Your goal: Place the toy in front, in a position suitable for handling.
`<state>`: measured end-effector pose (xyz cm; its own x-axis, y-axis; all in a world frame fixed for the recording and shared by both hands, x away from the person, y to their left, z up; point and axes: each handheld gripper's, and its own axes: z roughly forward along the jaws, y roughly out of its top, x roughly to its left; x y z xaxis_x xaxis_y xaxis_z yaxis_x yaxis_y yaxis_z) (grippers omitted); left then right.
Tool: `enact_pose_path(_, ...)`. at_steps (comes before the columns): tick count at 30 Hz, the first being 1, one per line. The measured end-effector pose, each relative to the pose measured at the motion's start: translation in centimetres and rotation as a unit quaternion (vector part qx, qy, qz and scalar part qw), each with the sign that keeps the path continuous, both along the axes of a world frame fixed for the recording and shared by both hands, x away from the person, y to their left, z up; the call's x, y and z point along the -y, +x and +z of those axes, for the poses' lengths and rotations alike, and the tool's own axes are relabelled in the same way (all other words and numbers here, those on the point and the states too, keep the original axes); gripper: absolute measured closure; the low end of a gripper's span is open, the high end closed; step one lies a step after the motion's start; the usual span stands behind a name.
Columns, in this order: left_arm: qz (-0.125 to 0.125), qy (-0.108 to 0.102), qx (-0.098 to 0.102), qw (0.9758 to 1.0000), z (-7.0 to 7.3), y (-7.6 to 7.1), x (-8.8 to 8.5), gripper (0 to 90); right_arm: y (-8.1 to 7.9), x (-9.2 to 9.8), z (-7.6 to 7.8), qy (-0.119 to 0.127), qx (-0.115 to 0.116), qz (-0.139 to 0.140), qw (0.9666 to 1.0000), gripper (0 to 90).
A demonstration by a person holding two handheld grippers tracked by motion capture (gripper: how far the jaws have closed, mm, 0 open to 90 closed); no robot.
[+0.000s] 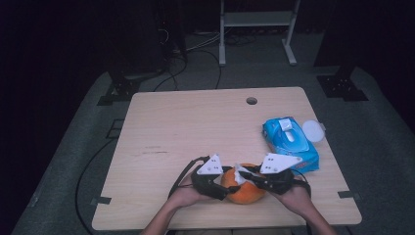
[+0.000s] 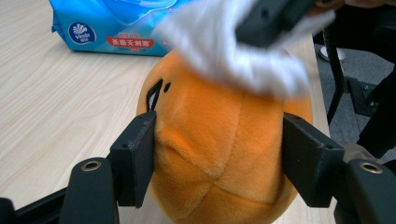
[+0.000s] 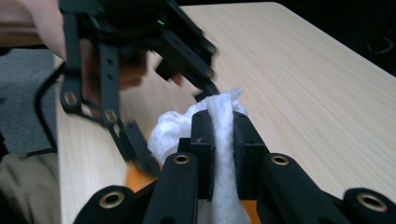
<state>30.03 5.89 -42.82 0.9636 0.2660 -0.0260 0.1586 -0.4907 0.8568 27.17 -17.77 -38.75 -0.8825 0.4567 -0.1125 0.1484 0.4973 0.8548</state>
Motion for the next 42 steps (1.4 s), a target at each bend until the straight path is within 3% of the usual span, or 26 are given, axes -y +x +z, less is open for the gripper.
enact_pose_path(5,0.002,-0.003,-0.005,1.0,-0.1,0.2,-0.3,32.8,-0.2,3.2,-0.2,-0.001,0.0,-0.037,0.9993,80.4)
enact_pose_path(7,0.002,-0.008,-0.012,0.9999,0.1,0.3,-0.2,27.9,-0.3,3.6,-0.4,0.0,-0.001,-0.042,0.9991,80.4)
enact_pose_path(10,-0.005,-0.014,0.003,0.9999,1.0,0.0,0.2,15.9,-0.2,2.8,-0.8,-0.002,0.004,-0.043,0.999,80.4)
enact_pose_path(12,-0.009,-0.01,0.019,0.9997,1.3,-0.4,0.5,15.3,0.1,1.9,-0.8,0.007,0.003,-0.035,0.9994,80.4)
enact_pose_path(15,-0.006,0.013,0.036,0.9993,1.0,-0.5,0.5,20.2,0.3,0.3,-0.6,0.006,0.01,-0.022,0.9997,80.4)
enact_pose_path(17,-0.002,0.008,0.026,0.9996,0.7,-0.2,-0.2,24.3,0.5,-0.2,-0.6,0.002,0.013,-0.019,0.9997,80.4)
enact_pose_path(19,0.0,0.003,0.02,0.9998,0.4,0.0,-0.7,27.0,0.7,0.1,-0.7,0.014,0.006,-0.016,0.9997,80.4)
enact_pose_path(27,0.002,-0.006,0.012,0.9999,-0.1,0.4,-1.5,27.9,0.7,3.6,-2.1,0.026,-0.013,-0.06,0.9978,80.4)
enact_pose_path(30,-0.005,-0.005,0.02,0.9998,-0.2,0.2,-1.0,27.6,0.3,3.0,-1.8,0.027,-0.006,-0.059,0.9979,80.4)
enact_pose_path(32,-0.01,-0.003,0.022,0.9997,-0.2,0.2,-1.0,27.7,0.0,1.9,-1.5,0.035,-0.004,-0.044,0.9984,80.4)
enact_pose_path(35,-0.007,-0.003,0.017,0.9998,-0.3,0.3,-1.7,27.9,-0.2,0.8,-1.2,0.025,0.013,-0.03,0.9992,80.4)
enact_pose_path(42,0.005,-0.008,-0.01,0.9999,-0.7,1.3,-3.4,28.6,0.8,3.2,-2.4,0.037,-0.009,-0.065,0.9972,80.4)
